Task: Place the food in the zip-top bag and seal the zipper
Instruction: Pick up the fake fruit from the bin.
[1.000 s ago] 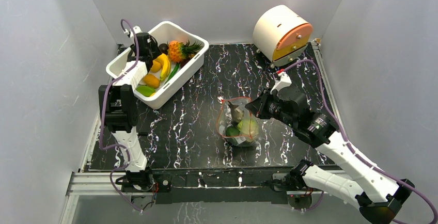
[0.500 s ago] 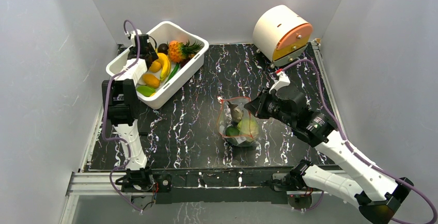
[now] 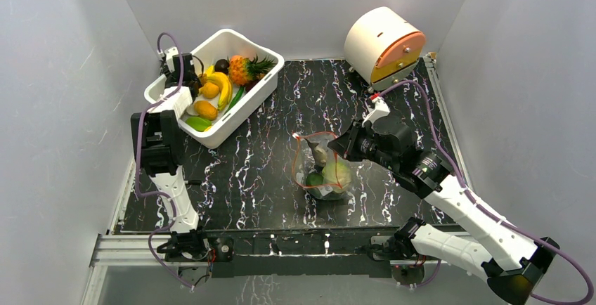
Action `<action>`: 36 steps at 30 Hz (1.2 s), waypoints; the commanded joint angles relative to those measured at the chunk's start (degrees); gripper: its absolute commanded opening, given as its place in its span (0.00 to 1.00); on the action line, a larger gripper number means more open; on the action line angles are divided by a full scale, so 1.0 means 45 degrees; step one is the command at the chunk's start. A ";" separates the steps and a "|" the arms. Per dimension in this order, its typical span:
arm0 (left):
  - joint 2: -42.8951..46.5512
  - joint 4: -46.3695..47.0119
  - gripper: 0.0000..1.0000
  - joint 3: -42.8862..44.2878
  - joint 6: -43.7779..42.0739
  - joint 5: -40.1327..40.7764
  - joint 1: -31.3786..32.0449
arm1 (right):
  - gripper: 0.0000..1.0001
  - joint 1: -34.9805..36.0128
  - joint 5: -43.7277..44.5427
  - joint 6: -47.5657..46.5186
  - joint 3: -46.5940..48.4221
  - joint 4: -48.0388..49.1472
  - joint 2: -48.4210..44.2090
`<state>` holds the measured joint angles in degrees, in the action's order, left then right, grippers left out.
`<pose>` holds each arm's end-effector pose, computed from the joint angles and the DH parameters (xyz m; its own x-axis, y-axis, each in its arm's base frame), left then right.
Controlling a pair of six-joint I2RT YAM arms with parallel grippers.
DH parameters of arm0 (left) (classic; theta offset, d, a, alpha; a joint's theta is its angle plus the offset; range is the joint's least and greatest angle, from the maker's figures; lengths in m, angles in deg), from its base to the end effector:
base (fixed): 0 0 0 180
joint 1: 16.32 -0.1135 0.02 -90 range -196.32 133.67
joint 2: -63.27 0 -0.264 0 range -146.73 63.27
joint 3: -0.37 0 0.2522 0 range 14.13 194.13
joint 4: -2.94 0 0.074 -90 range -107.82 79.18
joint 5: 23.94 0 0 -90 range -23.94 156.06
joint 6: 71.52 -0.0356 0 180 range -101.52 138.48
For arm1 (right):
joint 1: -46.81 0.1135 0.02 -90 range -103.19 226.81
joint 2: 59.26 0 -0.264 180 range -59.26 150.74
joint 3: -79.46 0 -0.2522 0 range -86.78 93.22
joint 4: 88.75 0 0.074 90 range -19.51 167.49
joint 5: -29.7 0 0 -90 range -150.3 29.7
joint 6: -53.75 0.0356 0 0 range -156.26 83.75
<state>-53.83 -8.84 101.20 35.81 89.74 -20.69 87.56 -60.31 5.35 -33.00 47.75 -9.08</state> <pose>0.4740 0.0506 0.2277 -0.3215 -0.2982 -0.8987 -0.5437 0.8352 -0.0826 0.1440 0.1241 0.3432 -0.6830 0.2878 -0.6713 -0.2666 0.7574 0.5961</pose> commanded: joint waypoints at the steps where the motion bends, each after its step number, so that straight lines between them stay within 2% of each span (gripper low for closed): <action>1: 0.0683 0.0978 0.42 -0.0049 -0.0243 0.0354 -0.0164 | 0.00 -0.0016 0.0177 -0.0370 0.0477 0.0515 -0.0080; 11: -0.0244 0.0887 0.49 0.0864 -0.0387 0.0778 -0.0183 | 0.00 -0.0028 0.0281 -0.0310 0.0357 0.0554 -0.0232; 17: -0.0364 0.1002 0.40 0.0675 -0.0369 0.0660 -0.0187 | 0.00 -0.0023 0.0373 -0.0329 0.0386 0.0620 -0.0164; 23: -0.0516 0.0932 0.39 0.0462 -0.0067 0.0780 -0.0183 | 0.00 -0.0030 0.0297 -0.0321 0.0361 0.0653 -0.0023; 29: -0.0722 0.0464 0.46 0.0808 0.0074 0.1010 -0.0213 | 0.00 -0.0013 0.0364 -0.0359 0.0462 0.0651 0.0042; 36: -0.0361 0.0344 0.47 0.0576 0.0132 0.0916 -0.0203 | 0.00 -0.0021 0.0252 -0.0303 0.0218 0.0815 0.0041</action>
<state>-57.44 -6.46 103.06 35.67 92.69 -21.41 87.56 -59.83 4.37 -32.98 47.75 -8.58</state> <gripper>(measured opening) 0.466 0.009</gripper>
